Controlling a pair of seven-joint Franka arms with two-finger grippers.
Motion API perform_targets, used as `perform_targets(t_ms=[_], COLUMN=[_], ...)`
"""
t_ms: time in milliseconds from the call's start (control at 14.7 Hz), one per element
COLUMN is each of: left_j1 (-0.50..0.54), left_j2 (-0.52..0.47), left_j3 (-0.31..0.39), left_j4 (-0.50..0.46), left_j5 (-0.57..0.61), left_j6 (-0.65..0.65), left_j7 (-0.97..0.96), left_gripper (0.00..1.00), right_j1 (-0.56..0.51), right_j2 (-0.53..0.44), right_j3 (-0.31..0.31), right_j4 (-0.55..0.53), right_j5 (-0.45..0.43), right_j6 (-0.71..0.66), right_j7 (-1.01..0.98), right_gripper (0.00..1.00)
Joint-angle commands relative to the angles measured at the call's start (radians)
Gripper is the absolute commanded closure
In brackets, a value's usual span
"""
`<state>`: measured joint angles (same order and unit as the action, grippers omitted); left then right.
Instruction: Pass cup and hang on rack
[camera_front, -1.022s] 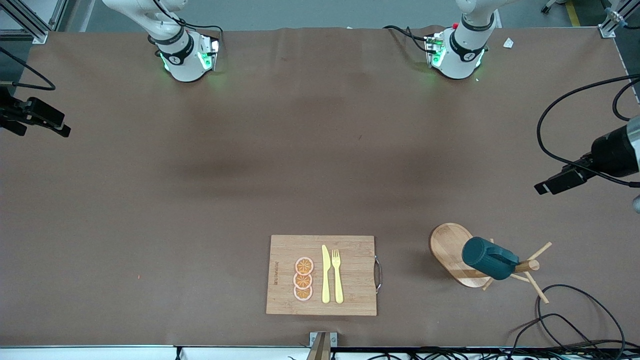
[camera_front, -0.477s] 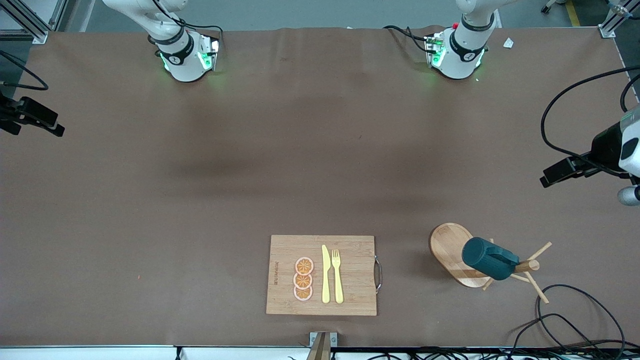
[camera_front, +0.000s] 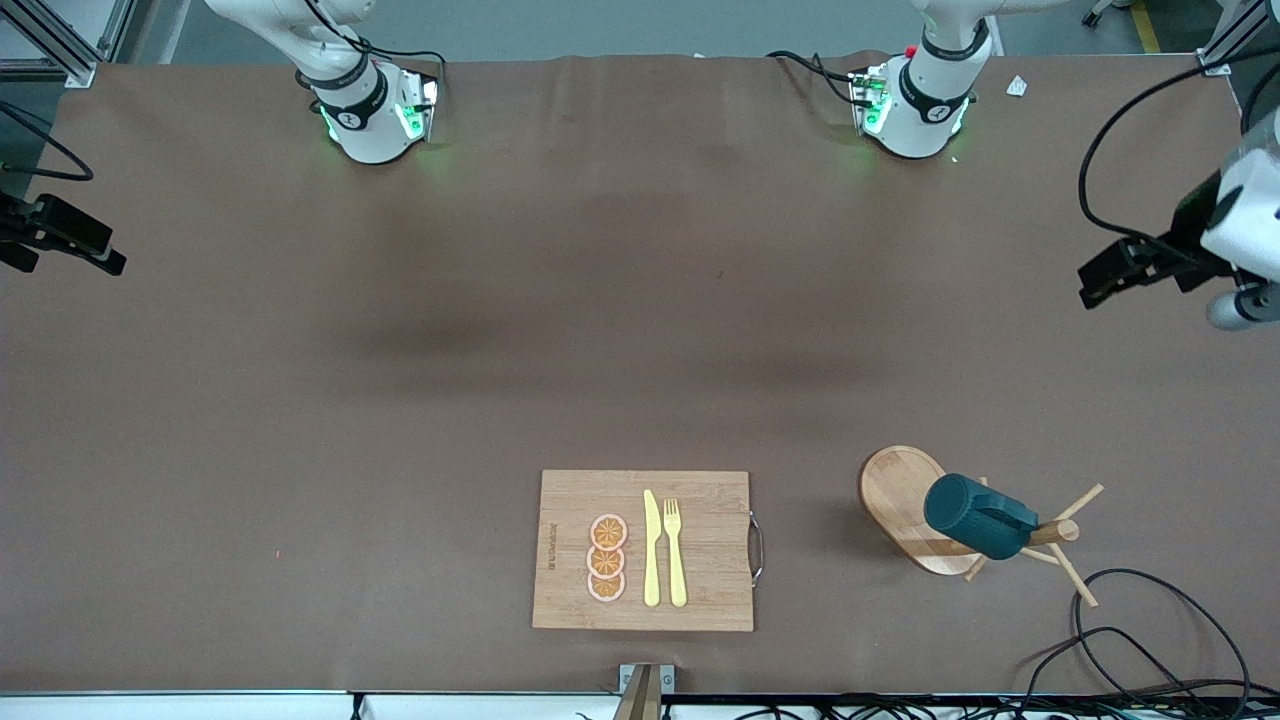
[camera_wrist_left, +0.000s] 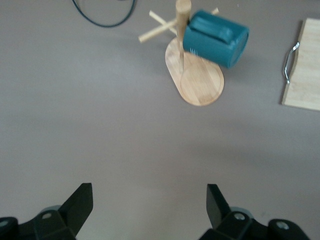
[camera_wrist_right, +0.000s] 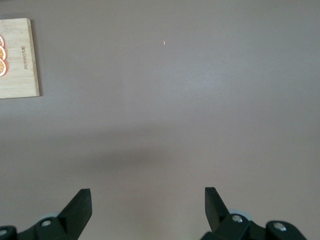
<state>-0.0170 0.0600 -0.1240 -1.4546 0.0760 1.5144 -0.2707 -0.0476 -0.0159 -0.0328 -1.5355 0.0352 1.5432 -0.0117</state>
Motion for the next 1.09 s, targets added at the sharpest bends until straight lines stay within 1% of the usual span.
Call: perform_targets(t_ms=[0,136,272,409,681,885,1022], left_j1=[-0.029,-0.038,-0.041,-0.037,-0.032,-0.029,-0.031], left_j2=[-0.142,-0.195,-0.23,-0.233,-0.209,-0.201,-0.197], left_j3=[0.043,0.044,0.037,0.015,0.015,0.015,0.014], left_j4=[-0.174,-0.231,-0.256,-0.25,-0.207,-0.204,-0.204], left_j5=[-0.045,-0.062,-0.062,-0.061,-0.059,-0.056,-0.056], left_j6=[0.033,0.063,0.055,0.029,0.023,0.021,0.021], left_j7=[0.021,0.021,0.021,0.022,0.148,0.165,0.166], left_gripper=[0.0,0.0,0.0,0.0,0.0,0.0,0.0], right_j1=[-0.015,-0.018,-0.02,-0.018,-0.018,-0.015,-0.014], right_j2=[-0.018,-0.016,-0.015,-0.015,-0.015,-0.015,-0.015], right_j3=[0.01,0.008,0.007,0.007,0.007,0.01,0.011], right_j4=[-0.015,-0.009,-0.008,-0.006,-0.006,-0.006,0.012], right_j5=[0.011,0.009,0.009,0.003,0.008,0.009,0.008], right_j6=[0.003,0.005,0.006,0.006,0.012,0.005,0.009], right_j7=[-0.016,-0.03,-0.056,-0.056,-0.056,-0.056,-0.056], right_gripper=[0.0,0.0,0.0,0.0,0.0,0.0,0.0])
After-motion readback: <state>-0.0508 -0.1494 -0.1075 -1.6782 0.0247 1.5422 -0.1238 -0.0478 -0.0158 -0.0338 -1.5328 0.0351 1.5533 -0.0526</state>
